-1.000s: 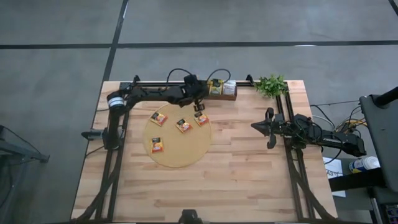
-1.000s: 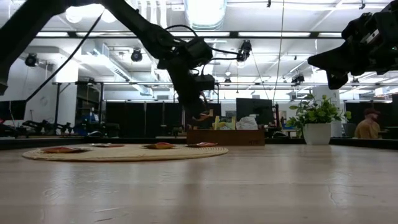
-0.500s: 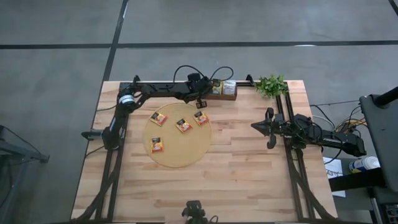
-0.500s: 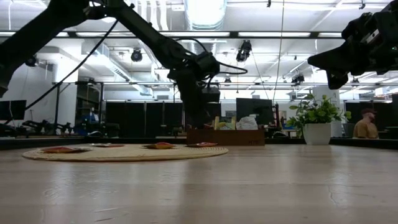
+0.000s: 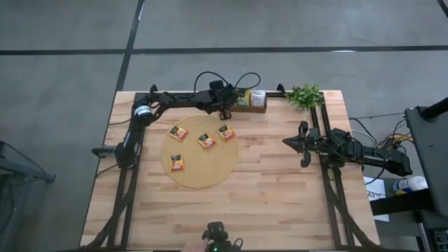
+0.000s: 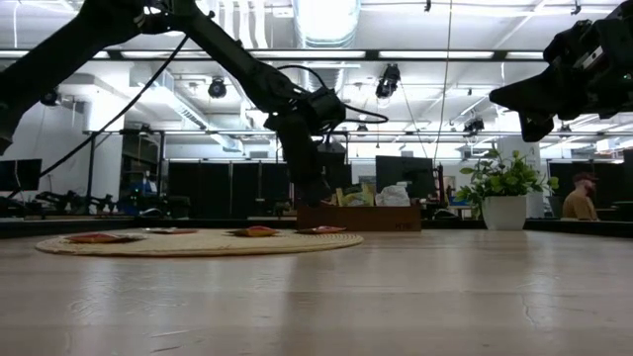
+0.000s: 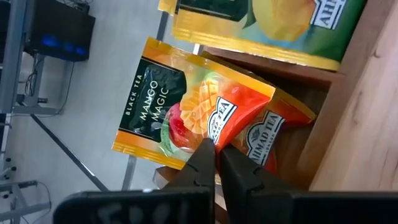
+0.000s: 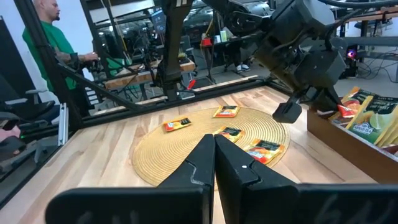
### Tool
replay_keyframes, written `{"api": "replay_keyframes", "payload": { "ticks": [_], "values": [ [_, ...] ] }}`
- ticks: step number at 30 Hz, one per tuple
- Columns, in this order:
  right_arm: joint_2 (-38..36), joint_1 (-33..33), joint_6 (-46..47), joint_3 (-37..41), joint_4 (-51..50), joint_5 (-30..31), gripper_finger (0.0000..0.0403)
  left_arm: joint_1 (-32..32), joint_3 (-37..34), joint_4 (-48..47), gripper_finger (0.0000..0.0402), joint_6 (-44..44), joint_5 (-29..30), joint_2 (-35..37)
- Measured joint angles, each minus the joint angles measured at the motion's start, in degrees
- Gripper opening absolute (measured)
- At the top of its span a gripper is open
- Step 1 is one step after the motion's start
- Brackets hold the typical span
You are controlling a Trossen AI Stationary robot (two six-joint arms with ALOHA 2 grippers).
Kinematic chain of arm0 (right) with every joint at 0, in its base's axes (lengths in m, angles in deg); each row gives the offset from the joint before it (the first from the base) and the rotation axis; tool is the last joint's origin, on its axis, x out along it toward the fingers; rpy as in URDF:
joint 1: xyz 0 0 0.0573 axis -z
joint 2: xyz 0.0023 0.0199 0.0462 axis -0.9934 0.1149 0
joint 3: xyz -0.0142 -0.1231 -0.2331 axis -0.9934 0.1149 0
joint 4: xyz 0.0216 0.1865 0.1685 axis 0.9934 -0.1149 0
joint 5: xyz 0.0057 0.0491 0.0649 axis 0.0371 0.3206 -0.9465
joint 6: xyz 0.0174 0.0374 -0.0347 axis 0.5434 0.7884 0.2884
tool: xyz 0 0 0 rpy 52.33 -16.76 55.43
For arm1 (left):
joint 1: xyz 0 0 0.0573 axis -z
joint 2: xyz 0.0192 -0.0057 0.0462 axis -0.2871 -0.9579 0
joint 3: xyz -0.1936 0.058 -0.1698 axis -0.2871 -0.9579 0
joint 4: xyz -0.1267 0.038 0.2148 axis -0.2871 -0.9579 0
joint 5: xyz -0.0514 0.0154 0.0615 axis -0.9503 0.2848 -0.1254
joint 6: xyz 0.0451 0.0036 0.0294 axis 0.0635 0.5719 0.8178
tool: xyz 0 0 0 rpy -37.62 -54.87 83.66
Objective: Pick & Place Tea
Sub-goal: Put the orange tea bag into the left section of the wooden organizer
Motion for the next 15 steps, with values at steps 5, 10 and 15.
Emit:
{"api": "replay_keyframes", "payload": {
  "ticks": [5, 10, 15],
  "values": [
    [0.0, 0.0, 0.0, 0.0, 0.0, 0.0, 0.0009, -0.2, 0.0, 0.0, 0.0028, 0.1, -0.1, 0.0],
    [0.0, 0.0, 0.0, 0.0, 0.0, 0.0, 0.0009, -0.2, 0.0, 0.0, 0.0033, 0.1, -2.8, 0.0],
    [0.0, 0.0, 0.0, 0.0, 0.0, 0.0, 0.0009, -0.2, 0.0, 0.0, 0.0035, 0.2, -3.4, 0.0]
  ]
}}
